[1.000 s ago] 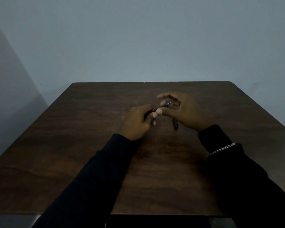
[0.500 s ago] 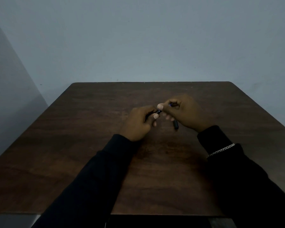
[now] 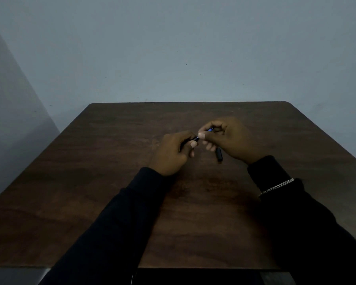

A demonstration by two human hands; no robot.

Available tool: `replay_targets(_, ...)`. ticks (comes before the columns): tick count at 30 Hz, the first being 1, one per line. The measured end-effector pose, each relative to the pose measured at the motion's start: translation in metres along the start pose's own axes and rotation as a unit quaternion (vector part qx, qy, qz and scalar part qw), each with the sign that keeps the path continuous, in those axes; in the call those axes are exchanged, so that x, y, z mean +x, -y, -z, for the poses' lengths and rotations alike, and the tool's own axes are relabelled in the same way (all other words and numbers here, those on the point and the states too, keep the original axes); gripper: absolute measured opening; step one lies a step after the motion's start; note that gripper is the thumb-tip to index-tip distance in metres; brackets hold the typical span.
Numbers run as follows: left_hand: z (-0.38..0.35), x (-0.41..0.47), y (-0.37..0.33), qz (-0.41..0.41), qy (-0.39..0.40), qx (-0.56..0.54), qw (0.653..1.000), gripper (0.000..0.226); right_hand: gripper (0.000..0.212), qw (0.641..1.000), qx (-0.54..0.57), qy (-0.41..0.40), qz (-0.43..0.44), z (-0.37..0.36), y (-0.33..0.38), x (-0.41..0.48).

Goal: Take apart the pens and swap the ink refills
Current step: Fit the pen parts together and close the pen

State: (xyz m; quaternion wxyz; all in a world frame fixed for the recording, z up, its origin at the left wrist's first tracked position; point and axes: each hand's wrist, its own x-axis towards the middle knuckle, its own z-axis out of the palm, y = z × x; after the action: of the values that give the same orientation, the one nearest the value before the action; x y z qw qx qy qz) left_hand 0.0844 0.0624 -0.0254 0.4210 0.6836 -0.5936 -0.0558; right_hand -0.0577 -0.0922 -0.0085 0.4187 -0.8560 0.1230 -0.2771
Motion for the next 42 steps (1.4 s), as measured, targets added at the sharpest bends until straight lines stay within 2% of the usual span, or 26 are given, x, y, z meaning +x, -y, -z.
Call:
replay_targets(2,0.000,0.000,-0.001,0.000,0.003,0.002,1.000,0.017,0.025,0.998,-0.054,-0.009,0.005,0.000,0.000,-0.001)
replay_targets(4,0.000,0.000,-0.001,-0.004,0.004,0.004,1.000,0.018,0.028,0.996,-0.087,-0.018,0.016,0.002,0.001,-0.001)
replay_targets(6,-0.001,0.000,-0.001,0.000,0.005,0.003,1.000,0.019,0.031,0.998,-0.061,-0.010,0.010,0.005,0.000,-0.001)
replay_targets(9,-0.001,0.000,-0.002,0.009,0.008,-0.004,1.000,0.018,0.023,1.000,-0.014,0.005,0.008,0.007,-0.002,0.001)
replay_targets(14,0.000,-0.001,-0.005,-0.012,0.002,0.014,1.000,0.017,0.007,0.999,-0.038,0.011,-0.008,0.006,0.001,-0.001)
replay_targets(17,0.001,-0.001,-0.005,-0.026,-0.002,0.012,1.000,0.016,0.030,0.991,-0.131,0.012,0.016,0.003,0.007,-0.004)
replay_targets(20,0.000,-0.001,-0.004,-0.023,0.005,0.011,1.000,0.017,0.052,0.987,-0.158,-0.003,0.030,0.002,0.010,-0.006)
replay_targets(21,-0.001,-0.001,-0.004,-0.021,0.006,0.011,1.000,0.017,0.050,0.985,-0.167,-0.011,0.036,0.002,0.009,-0.005)
replay_targets(24,-0.001,-0.001,-0.004,-0.011,0.001,0.008,1.000,0.018,0.026,0.985,-0.166,-0.025,0.035,0.005,0.012,-0.004)
replay_targets(30,-0.001,0.000,-0.004,0.013,0.008,0.015,1.000,0.017,0.014,0.988,-0.151,-0.015,0.024,0.007,0.013,-0.004)
replay_targets(36,0.000,0.000,-0.002,0.013,0.019,0.020,1.000,0.020,0.011,0.970,-0.231,-0.001,0.075,0.005,0.011,-0.005)
replay_targets(42,-0.002,0.000,-0.001,-0.010,-0.011,0.012,1.000,0.021,0.014,0.951,-0.285,0.016,0.121,0.005,0.019,-0.005)
